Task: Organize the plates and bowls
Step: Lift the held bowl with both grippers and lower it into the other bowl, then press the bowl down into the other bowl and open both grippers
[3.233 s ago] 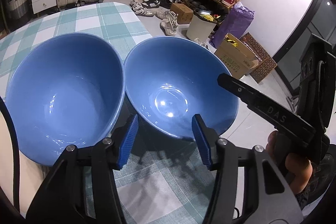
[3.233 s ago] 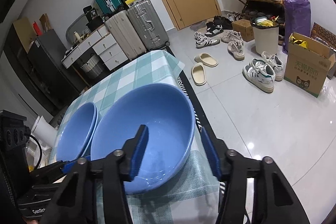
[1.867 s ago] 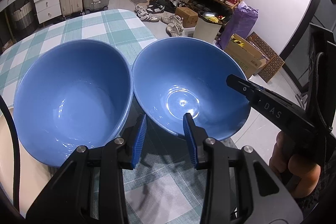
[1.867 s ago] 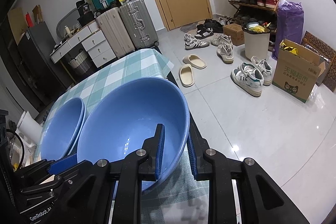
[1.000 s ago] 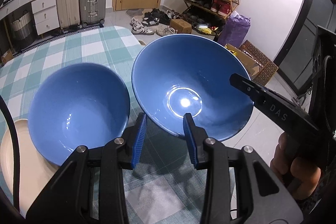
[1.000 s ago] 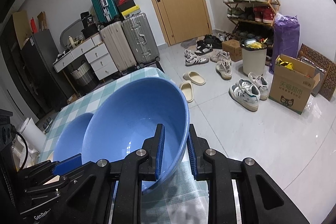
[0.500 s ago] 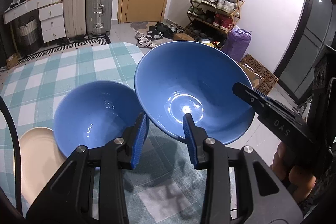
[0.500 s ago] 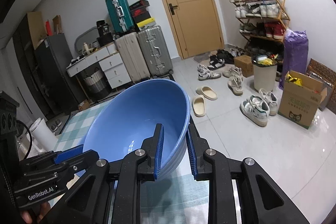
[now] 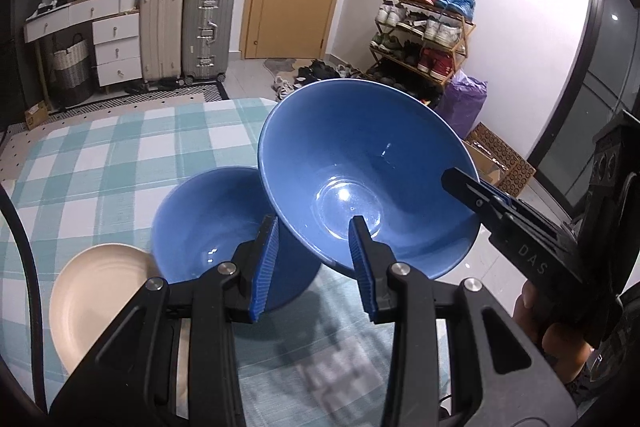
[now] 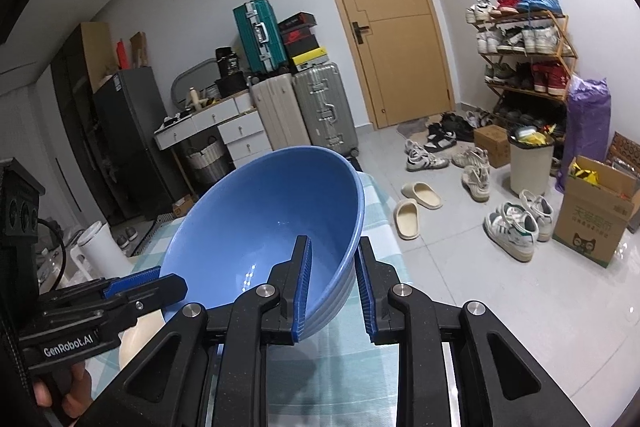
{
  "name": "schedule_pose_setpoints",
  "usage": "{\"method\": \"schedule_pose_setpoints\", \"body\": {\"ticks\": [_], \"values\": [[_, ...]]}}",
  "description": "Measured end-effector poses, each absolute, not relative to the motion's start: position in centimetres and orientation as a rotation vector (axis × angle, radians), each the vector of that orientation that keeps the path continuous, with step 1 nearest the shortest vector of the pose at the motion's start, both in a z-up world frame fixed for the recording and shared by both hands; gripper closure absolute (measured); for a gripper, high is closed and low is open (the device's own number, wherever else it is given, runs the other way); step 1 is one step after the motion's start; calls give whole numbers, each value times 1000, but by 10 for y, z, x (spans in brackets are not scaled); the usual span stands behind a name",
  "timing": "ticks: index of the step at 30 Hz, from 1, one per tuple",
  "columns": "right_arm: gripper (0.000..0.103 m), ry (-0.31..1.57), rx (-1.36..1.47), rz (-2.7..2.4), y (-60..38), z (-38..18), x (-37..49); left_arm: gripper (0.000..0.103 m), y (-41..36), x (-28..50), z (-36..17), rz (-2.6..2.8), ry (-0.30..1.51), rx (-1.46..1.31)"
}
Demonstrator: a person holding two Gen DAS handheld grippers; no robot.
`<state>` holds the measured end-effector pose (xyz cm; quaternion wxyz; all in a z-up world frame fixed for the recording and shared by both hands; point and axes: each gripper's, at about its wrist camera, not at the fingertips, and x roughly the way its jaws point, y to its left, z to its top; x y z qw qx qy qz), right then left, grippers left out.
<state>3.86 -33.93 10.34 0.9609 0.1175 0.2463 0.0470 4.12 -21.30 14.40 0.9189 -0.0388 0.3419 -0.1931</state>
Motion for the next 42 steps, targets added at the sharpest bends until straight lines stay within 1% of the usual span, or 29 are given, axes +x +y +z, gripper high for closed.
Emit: {"method": "schedule_pose_setpoints", "body": {"ticks": [16, 42], "values": [[80, 520, 188, 212, -279, 88, 55, 70, -142, 44, 135, -313, 710, -144], [80, 611, 174, 260, -253, 44, 99, 70, -117, 99, 76, -247, 791, -133]]}}
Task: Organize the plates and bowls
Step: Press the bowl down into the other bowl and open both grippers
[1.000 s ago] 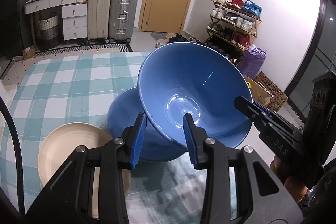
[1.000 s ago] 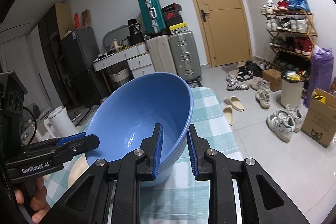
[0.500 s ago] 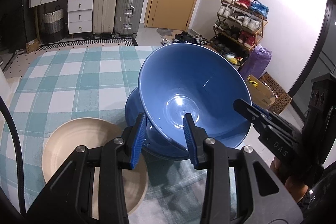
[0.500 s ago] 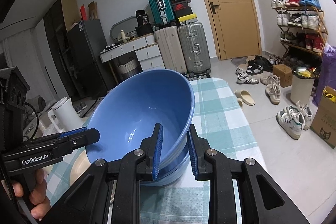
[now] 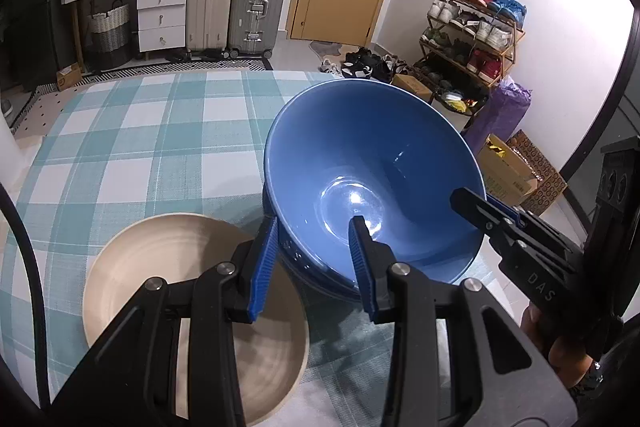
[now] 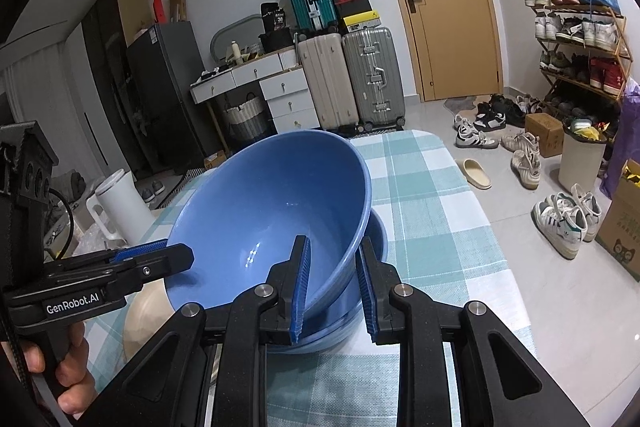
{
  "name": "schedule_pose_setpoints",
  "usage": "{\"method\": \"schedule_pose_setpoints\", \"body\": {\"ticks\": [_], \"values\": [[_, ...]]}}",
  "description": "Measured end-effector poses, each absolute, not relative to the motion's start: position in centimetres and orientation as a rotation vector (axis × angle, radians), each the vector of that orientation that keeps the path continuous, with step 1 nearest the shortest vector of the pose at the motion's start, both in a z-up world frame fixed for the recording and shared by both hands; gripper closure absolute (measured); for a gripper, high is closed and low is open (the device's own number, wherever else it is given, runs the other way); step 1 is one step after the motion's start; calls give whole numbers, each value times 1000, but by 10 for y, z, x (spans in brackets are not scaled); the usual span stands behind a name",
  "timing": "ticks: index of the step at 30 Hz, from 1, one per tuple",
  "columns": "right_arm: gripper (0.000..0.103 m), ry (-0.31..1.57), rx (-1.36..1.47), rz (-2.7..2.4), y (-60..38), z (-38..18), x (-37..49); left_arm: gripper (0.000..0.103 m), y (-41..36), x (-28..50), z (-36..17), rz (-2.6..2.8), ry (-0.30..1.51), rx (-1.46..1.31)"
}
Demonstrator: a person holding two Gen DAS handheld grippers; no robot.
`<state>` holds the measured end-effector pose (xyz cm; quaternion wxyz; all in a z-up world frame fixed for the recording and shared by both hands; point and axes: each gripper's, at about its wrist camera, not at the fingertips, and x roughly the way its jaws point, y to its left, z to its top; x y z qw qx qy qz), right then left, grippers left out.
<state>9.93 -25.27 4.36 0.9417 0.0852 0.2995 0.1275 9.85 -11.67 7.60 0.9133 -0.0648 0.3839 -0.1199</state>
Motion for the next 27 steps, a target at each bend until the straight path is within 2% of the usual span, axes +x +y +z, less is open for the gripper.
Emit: {"method": "schedule_pose_setpoints", "body": {"ticks": [27], "values": [[78, 666, 83, 207, -246, 15, 111, 70, -118, 130, 29, -223, 855, -79]]}}
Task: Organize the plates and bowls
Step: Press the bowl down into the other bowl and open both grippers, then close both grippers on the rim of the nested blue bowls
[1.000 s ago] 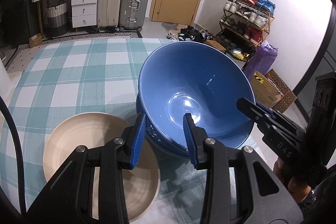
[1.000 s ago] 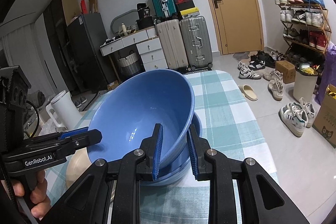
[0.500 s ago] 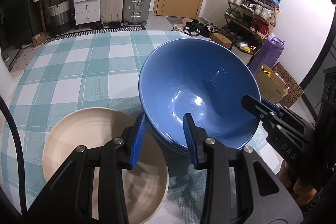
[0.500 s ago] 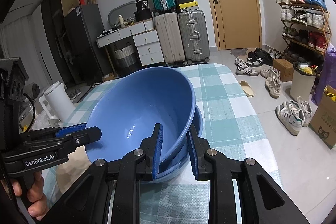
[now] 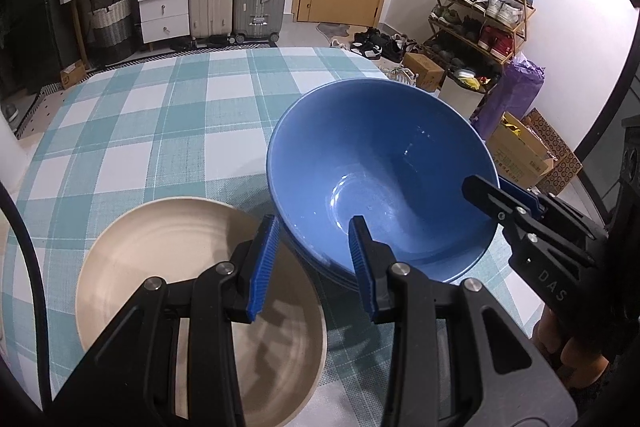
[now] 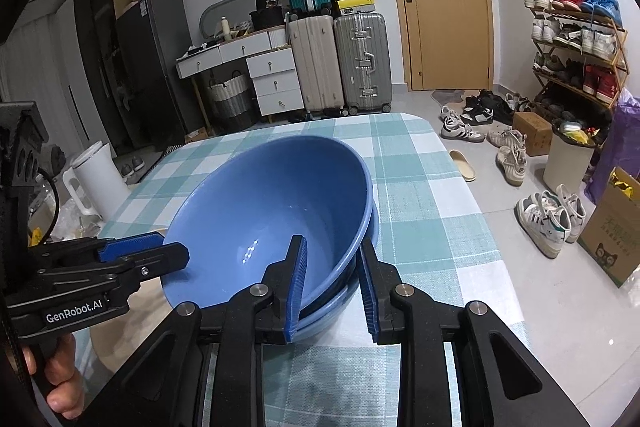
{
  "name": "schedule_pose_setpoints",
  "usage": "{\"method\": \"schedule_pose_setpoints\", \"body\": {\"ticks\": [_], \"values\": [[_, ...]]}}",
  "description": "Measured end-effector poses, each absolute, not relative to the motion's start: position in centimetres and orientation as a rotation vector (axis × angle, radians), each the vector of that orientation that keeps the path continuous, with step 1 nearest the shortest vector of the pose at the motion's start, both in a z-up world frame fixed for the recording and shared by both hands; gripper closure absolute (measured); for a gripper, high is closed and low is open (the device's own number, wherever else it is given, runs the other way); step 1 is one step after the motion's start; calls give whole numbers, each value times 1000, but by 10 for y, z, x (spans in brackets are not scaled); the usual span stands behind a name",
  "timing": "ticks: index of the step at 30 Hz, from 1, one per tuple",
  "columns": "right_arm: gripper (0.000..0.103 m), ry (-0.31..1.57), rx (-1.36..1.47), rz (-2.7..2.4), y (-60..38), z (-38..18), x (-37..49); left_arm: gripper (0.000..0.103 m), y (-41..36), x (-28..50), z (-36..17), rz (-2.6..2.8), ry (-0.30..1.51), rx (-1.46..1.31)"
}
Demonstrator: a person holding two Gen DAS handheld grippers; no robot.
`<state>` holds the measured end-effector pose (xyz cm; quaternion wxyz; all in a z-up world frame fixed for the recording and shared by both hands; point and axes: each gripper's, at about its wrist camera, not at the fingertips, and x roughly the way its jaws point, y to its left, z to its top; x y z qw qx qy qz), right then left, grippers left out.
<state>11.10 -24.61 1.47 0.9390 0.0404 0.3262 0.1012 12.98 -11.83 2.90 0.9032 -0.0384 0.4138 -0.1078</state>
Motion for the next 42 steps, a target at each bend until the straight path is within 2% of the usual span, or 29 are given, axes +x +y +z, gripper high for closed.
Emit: {"method": "schedule_pose_setpoints", "body": {"ticks": [8, 10, 11, 15, 16, 18, 19, 20, 21, 23, 24, 25, 26, 42], "values": [[73, 691, 62, 193, -249, 11, 113, 69, -112, 137, 21, -232, 891, -105], [70, 704, 48, 186, -248, 9, 115, 67, -110, 140, 20, -234, 900, -113], [65, 710, 46, 187, -247, 8, 116, 66, -109, 141, 20, -235, 903, -116], [62, 713, 66, 199, -250, 7, 117, 65, -105, 146, 21, -237, 901, -108], [60, 707, 74, 199, -251, 8, 116, 61, -104, 148, 22, -238, 896, -110], [47, 687, 104, 203, -257, 13, 113, 44, -100, 152, 27, -236, 885, -119], [44, 680, 120, 206, -259, 15, 112, 32, -99, 153, 30, -234, 880, -120], [34, 672, 143, 211, -264, 17, 112, 21, -97, 155, 33, -230, 872, -121], [21, 669, 161, 214, -267, 18, 111, 20, -96, 157, 35, -229, 866, -123], [5, 669, 202, 226, -273, 18, 111, 17, -93, 162, 36, -240, 870, -135], [3, 681, 213, 236, -276, 16, 113, 14, -91, 166, 35, -242, 881, -146], [3, 693, 212, 242, -276, 14, 114, 5, -90, 169, 32, -245, 890, -160], [3, 698, 210, 240, -277, 13, 115, 1, -89, 172, 30, -242, 898, -171], [3, 730, 453, 290, -282, -28, 131, 2, -84, 204, -14, -283, 964, -345]]}}
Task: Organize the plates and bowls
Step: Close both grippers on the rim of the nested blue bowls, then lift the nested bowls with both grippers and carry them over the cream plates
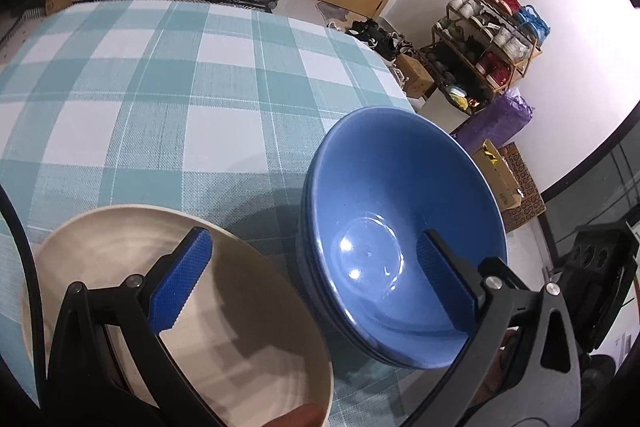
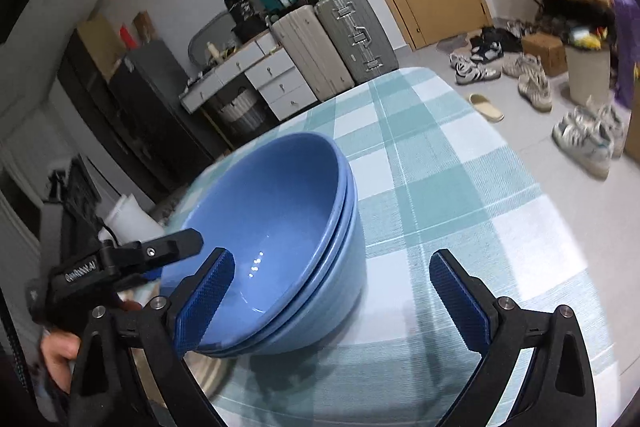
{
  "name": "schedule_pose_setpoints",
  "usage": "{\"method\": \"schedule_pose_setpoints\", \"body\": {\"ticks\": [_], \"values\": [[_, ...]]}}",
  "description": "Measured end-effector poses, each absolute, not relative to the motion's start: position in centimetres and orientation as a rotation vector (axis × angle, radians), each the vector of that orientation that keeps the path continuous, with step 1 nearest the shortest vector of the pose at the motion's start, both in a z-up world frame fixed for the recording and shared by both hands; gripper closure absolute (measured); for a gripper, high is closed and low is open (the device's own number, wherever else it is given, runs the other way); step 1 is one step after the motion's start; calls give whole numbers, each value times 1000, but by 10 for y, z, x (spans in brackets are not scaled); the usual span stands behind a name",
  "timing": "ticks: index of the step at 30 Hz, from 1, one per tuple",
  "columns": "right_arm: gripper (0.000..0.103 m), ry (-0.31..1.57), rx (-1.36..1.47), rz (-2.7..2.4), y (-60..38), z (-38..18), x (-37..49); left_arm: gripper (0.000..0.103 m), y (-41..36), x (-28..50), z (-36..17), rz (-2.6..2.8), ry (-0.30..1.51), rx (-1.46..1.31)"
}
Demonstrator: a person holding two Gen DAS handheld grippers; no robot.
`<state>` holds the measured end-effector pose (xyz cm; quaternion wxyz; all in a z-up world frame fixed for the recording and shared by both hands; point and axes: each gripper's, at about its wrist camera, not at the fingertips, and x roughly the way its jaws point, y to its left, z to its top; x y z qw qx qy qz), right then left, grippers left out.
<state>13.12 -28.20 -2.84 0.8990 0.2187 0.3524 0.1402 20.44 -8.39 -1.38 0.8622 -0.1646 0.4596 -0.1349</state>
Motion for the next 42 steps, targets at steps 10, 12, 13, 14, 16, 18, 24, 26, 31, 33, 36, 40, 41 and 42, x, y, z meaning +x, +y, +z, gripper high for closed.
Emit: {"method": "schedule_pose_setpoints", "body": {"ticks": [10, 12, 13, 14, 16, 18, 24, 26, 31, 33, 36, 40, 41, 42], "values": [[29, 738, 499, 355, -279, -35, 134, 41, -106, 205, -14, -395, 950, -292], [38, 715, 493, 358, -279, -31, 131, 46, -110, 204, -14, -374, 944, -258], [41, 707, 487, 360, -279, -29, 130, 49, -111, 204, -14, -364, 941, -251], [44, 699, 473, 356, -278, -27, 128, 53, -110, 204, -14, -358, 940, -250], [51, 694, 455, 350, -275, -24, 126, 60, -109, 205, -14, -339, 939, -238], [56, 693, 456, 335, -275, -23, 125, 66, -107, 204, -15, -329, 938, -235], [59, 683, 446, 309, -276, -18, 121, 67, -106, 199, -14, -322, 940, -221], [59, 676, 425, 304, -275, -15, 118, 67, -107, 197, -13, -323, 939, -219], [59, 659, 417, 295, -277, -7, 114, 67, -111, 193, -6, -329, 927, -210], [59, 654, 420, 294, -279, -4, 112, 67, -113, 191, -1, -329, 917, -205], [59, 642, 417, 293, -281, 1, 109, 67, -115, 187, 4, -330, 907, -205], [59, 620, 408, 294, -283, 10, 103, 67, -115, 181, 12, -334, 893, -207], [59, 617, 405, 295, -283, 12, 102, 67, -116, 179, 14, -333, 889, -206], [59, 613, 403, 295, -283, 14, 101, 67, -115, 177, 17, -332, 886, -206]]}}
